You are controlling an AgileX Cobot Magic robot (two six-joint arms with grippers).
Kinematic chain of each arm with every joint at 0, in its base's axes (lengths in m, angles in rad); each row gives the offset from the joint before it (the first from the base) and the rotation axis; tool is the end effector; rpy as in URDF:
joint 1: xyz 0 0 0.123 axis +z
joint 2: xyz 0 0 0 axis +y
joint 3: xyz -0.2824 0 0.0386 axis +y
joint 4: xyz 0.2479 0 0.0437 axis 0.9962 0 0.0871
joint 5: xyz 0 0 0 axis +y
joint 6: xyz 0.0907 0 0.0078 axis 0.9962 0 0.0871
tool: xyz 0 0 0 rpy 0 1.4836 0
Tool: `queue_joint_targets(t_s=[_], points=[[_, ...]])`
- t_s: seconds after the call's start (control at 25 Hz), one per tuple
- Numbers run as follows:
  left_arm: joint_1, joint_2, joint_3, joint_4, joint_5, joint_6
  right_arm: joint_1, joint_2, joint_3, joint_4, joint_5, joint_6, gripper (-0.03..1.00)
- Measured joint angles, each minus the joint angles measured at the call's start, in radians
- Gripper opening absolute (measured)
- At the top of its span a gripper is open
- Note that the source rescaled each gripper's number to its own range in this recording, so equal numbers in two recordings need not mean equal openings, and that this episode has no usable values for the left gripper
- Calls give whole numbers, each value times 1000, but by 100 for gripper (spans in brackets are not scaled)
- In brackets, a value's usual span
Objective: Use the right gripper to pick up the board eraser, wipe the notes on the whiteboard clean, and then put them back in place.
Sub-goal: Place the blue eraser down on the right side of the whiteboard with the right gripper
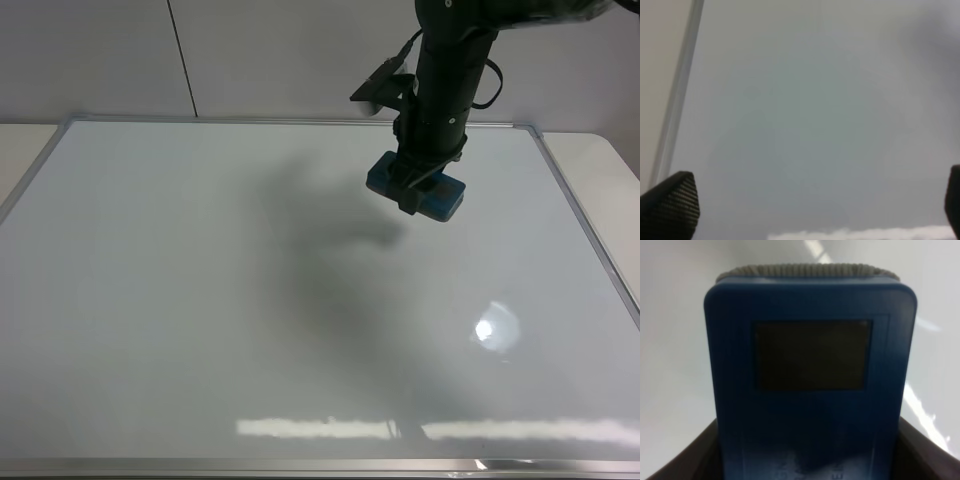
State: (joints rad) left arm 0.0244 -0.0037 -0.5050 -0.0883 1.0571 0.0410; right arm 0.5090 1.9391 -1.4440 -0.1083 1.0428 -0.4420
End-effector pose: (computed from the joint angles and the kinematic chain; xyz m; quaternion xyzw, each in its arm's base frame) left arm -0.0058 -0.0071 0.2791 0.0089 0.8491 -0.0269 0.5274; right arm 0.3426 0.1814 0.2033 -0.4780 0.8750 -0.0463 0.0615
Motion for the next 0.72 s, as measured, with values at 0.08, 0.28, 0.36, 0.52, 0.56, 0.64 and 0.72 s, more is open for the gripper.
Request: queue_joint_targets(t_s=[0.08, 0.28, 0.36, 0.52, 0.56, 0.64, 0.72], points=[[0, 0, 0, 0, 0, 0, -43, -1, 39, 27, -34, -5, 4], [0, 0, 0, 0, 0, 0, -119, -1, 91, 86, -119, -5, 4], [0, 0, 0, 0, 0, 0, -141, -1, 107, 88, -138, -5, 4], [0, 0, 0, 0, 0, 0, -163, -1, 111, 88, -161, -5, 4], [0, 0, 0, 0, 0, 0, -163, -1, 111, 88, -162, -5, 4], [0, 0, 0, 0, 0, 0, -163, -1, 111, 88, -162, -5, 4], [0, 0, 0, 0, 0, 0, -163, 7, 111, 88, -163, -5, 4]])
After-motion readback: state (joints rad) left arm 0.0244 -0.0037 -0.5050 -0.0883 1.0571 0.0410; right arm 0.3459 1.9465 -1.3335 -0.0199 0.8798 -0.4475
